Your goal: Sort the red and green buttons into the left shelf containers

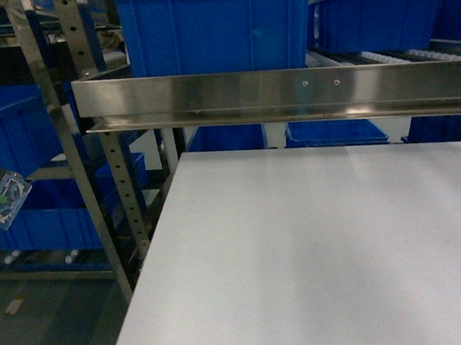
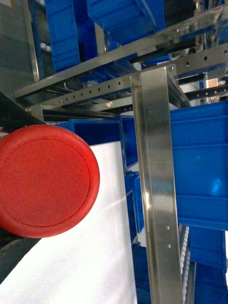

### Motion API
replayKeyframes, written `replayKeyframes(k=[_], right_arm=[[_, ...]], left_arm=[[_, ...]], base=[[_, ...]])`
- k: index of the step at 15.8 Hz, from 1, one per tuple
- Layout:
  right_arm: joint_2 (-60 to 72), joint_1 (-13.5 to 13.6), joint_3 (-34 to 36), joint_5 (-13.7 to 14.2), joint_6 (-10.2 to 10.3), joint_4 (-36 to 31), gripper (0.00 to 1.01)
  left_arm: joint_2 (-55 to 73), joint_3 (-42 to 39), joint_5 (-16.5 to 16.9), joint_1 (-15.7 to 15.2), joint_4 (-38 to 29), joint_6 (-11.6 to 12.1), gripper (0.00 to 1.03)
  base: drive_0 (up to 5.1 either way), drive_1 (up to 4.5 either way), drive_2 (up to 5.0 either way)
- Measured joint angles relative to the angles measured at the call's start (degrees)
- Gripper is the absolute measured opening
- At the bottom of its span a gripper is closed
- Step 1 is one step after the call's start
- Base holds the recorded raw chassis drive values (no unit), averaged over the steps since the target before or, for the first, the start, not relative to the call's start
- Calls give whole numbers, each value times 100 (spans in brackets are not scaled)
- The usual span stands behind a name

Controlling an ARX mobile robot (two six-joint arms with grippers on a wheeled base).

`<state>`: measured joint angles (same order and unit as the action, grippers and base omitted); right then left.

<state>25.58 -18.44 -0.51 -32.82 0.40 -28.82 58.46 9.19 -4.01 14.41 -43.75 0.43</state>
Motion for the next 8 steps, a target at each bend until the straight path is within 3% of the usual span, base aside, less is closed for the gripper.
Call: replayKeyframes(k=[8], right_arm=[[15,0,0,0,0,-2,30]], left_arm=[[0,0,9,0,-2,0,25]], base=[[-506,235,235]])
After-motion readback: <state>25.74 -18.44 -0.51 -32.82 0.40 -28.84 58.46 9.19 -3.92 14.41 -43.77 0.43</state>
